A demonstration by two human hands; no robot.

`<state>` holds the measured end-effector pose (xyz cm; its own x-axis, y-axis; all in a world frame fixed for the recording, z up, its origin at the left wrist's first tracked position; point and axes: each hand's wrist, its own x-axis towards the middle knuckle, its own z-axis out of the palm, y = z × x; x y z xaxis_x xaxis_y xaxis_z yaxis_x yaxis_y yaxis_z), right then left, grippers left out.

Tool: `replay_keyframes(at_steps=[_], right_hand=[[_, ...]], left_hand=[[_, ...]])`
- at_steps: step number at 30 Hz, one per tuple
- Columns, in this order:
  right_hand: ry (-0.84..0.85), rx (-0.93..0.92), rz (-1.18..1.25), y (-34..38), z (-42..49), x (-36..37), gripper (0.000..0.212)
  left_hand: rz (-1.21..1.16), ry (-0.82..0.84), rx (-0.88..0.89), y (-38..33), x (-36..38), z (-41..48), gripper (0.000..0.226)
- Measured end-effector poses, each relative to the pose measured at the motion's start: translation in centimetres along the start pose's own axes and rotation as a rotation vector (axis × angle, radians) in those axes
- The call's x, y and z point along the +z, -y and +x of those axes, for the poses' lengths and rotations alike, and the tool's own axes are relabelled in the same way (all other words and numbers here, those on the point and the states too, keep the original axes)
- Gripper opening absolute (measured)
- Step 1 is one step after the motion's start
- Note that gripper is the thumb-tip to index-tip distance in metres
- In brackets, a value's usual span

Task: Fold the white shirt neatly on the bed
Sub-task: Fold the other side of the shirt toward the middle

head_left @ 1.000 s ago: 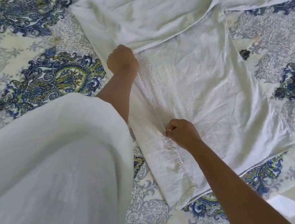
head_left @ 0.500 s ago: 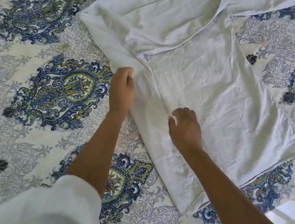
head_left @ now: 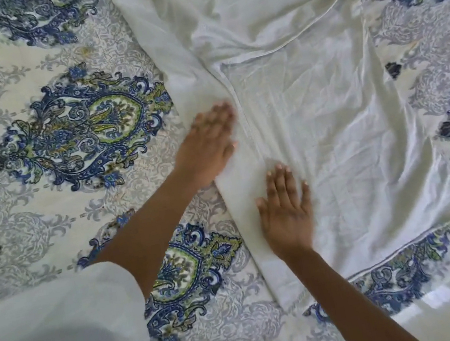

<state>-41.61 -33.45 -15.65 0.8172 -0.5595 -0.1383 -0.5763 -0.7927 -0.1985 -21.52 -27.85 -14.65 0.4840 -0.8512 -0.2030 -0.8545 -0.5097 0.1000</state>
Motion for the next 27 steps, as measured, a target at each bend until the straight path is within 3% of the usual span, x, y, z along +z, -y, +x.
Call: replay_keyframes(at_steps=[2, 6, 11, 14, 15, 19, 22, 24, 27], right_hand=[[0.014, -0.017, 0.038, 2.3, 0.9, 0.1, 0.055], [0.086, -0.075, 0.014, 1.3, -1.0, 1.5, 0.056], [0.043, 0.062, -0.062, -4.5, -6.5, 0.1, 0.056], [-0.008, 0.044, -0.007, -0.5, -3.3, -0.5, 0.055], [-0.008, 0.006, 0.012, 0.9, -1.8, -0.3, 0.054], [0.049, -0.115, -0.004, 0.9, 0.4, 0.7, 0.055], [-0.005, -0.132, 0.011, -0.5, 0.4, 0.0, 0.052], [-0.077, -0.174, 0.051, 0.7, 3.2, -1.0, 0.050], [-0.135, -0.308, 0.054, 4.1, 11.2, -1.5, 0.048]], left_hand=[[-0.016, 0.018, 0.100, -1.6, 1.1, -0.4, 0.061], [0.018, 0.009, -0.003, -0.8, 2.3, -1.1, 0.063], [-0.017, -0.015, -0.233, -0.2, 1.8, -3.2, 0.067], [-0.012, 0.003, 0.014, -2.3, 2.1, -3.8, 0.062], [0.001, -0.006, 0.019, -2.2, 2.3, -3.7, 0.062], [0.022, -0.025, -0.266, 0.3, 1.9, -3.3, 0.061], [-0.018, -0.013, -0.404, 2.3, 0.5, -2.3, 0.066], [-0.005, -0.069, -0.399, 3.2, -0.6, -0.9, 0.064], [0.040, -0.086, -0.241, 4.6, -1.5, 1.8, 0.058]])
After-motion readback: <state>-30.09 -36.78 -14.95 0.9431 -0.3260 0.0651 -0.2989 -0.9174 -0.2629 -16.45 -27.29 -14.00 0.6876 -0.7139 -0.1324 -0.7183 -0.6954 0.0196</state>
